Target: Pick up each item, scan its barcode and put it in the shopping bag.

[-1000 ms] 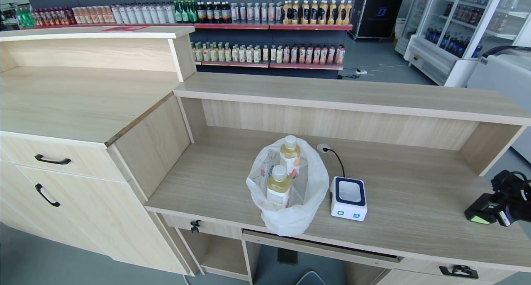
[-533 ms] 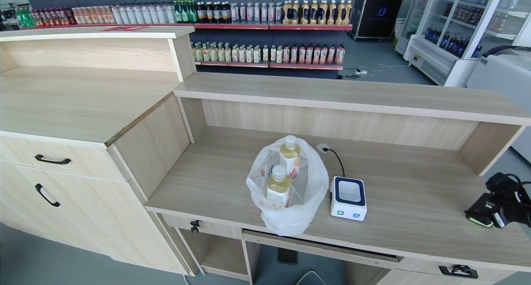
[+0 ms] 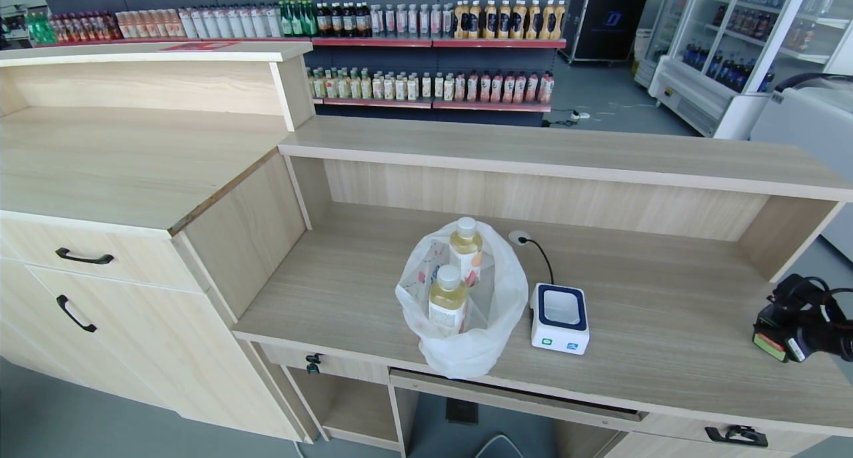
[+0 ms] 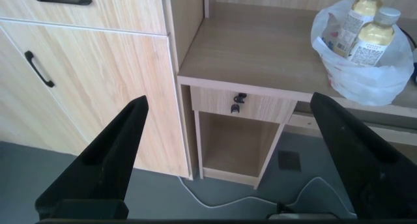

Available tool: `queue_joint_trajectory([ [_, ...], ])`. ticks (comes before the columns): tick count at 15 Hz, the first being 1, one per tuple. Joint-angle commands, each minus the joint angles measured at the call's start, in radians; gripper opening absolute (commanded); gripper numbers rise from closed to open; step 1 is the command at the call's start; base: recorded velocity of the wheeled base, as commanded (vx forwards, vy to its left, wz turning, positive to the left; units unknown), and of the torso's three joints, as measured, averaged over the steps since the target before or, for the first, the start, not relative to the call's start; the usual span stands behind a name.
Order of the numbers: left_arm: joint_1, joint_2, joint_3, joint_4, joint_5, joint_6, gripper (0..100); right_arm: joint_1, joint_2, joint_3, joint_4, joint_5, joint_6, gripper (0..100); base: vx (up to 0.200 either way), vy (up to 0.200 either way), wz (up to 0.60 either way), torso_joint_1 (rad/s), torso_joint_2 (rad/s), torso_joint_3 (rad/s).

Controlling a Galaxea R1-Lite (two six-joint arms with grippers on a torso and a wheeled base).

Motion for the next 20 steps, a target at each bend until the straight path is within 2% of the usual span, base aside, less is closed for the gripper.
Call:
queue_joint_trajectory([
  [1,0.0,0.0,0.0,0.0,0.0,0.0,100,0.004,-0.035,0.018,-0.041,0.0,-0.044,0,0.0,0.0,0.0,0.0,0.0,0.0],
  [4,0.0,0.0,0.0,0.0,0.0,0.0,100,-0.007,-0.165,0.128,-0.129,0.002,-0.225,0,0.0,0.0,0.0,0.0,0.0,0.0],
  [5,0.0,0.0,0.0,0.0,0.0,0.0,100,-0.033,-0.279,0.208,-0.156,0.012,-0.335,0,0.0,0.0,0.0,0.0,0.0,0.0],
  [6,0.0,0.0,0.0,0.0,0.0,0.0,100,-0.039,-0.34,0.248,-0.155,0.054,-0.4,0,0.0,0.0,0.0,0.0,0.0,0.0],
  [8,0.0,0.0,0.0,0.0,0.0,0.0,100,-0.03,-0.475,0.357,-0.152,0.236,-0.533,0,0.0,0.0,0.0,0.0,0.0,0.0],
  [9,0.0,0.0,0.0,0.0,0.0,0.0,100,0.012,-0.562,0.417,-0.152,0.338,-0.645,0,0.0,0.0,0.0,0.0,0.0,0.0],
  [11,0.0,0.0,0.0,0.0,0.0,0.0,100,0.177,-0.69,0.493,-0.144,0.408,-0.766,0,0.0,0.0,0.0,0.0,0.0,0.0],
  [12,0.0,0.0,0.0,0.0,0.0,0.0,100,0.322,-0.751,0.523,-0.144,0.402,-0.791,0,0.0,0.0,0.0,0.0,0.0,0.0],
  [13,0.0,0.0,0.0,0.0,0.0,0.0,100,0.411,-0.783,0.535,-0.146,0.387,-0.808,0,0.0,0.0,0.0,0.0,0.0,0.0],
  [14,0.0,0.0,0.0,0.0,0.0,0.0,100,0.566,-0.836,0.559,-0.144,0.328,-0.864,0,0.0,0.0,0.0,0.0,0.0,0.0],
  [15,0.0,0.0,0.0,0.0,0.0,0.0,100,0.674,-0.869,0.584,-0.147,0.278,-0.91,0,0.0,0.0,0.0,0.0,0.0,0.0],
  [17,0.0,0.0,0.0,0.0,0.0,0.0,100,0.766,-0.906,0.65,-0.159,0.218,-0.979,0,0.0,0.0,0.0,0.0,0.0,0.0],
  [19,0.0,0.0,0.0,0.0,0.0,0.0,100,0.808,-0.972,0.67,-0.153,0.198,-1.131,0,0.0,0.0,0.0,0.0,0.0,0.0],
  [20,0.0,0.0,0.0,0.0,0.0,0.0,100,0.837,-0.995,0.676,-0.153,0.201,-1.16,0,0.0,0.0,0.0,0.0,0.0,0.0],
])
